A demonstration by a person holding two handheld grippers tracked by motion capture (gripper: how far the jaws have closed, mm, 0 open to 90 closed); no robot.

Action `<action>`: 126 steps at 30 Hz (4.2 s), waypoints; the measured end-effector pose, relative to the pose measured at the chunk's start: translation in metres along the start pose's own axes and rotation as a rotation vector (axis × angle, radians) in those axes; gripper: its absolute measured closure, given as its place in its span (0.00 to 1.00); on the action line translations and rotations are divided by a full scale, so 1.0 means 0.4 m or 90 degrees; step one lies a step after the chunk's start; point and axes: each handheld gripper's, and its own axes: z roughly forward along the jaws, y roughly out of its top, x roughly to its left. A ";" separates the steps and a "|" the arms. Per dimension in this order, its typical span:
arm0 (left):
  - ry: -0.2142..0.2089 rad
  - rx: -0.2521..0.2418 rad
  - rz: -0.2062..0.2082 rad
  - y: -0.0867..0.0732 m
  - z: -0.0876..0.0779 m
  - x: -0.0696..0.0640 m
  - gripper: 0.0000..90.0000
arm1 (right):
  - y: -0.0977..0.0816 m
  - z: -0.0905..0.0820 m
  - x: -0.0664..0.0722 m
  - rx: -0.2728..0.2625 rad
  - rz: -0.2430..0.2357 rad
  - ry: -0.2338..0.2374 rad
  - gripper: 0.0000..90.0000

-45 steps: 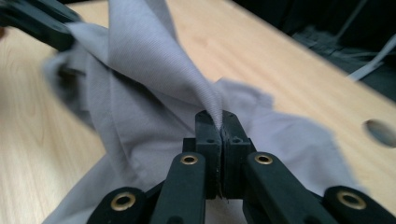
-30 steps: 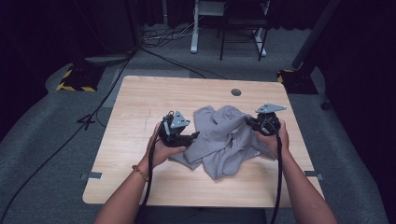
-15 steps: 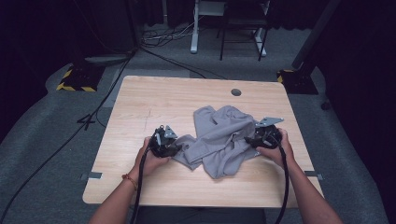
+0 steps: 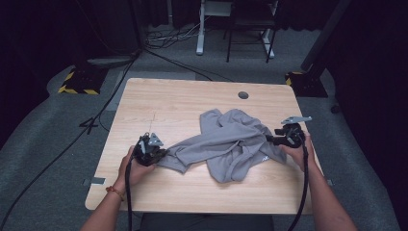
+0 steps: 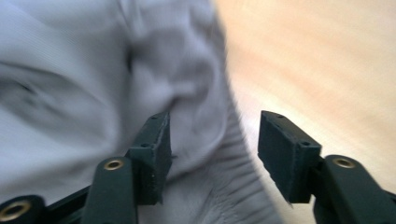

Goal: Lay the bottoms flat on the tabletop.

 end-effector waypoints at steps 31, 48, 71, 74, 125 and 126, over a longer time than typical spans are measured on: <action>-0.025 -0.090 -0.064 -0.098 -0.176 -0.033 0.34 | 0.010 0.012 -0.107 0.011 0.079 -0.175 0.48; -0.069 0.036 0.028 0.102 0.063 -0.035 0.88 | 0.055 0.111 -0.053 0.054 0.015 -0.129 0.59; -0.032 0.029 -0.024 -0.083 -0.078 -0.004 0.99 | 0.123 0.066 -0.005 -0.023 -0.025 -0.177 0.54; -0.042 0.024 -0.025 -0.107 -0.095 -0.007 0.95 | 0.106 0.019 0.009 -0.044 -0.026 -0.114 0.49; -0.072 -0.055 0.030 0.023 0.003 -0.101 0.29 | 0.016 -0.028 0.114 -0.050 -0.111 0.046 0.46; -0.072 -0.055 0.028 0.015 -0.007 -0.093 0.28 | 0.003 -0.040 0.132 -0.051 -0.131 0.068 0.45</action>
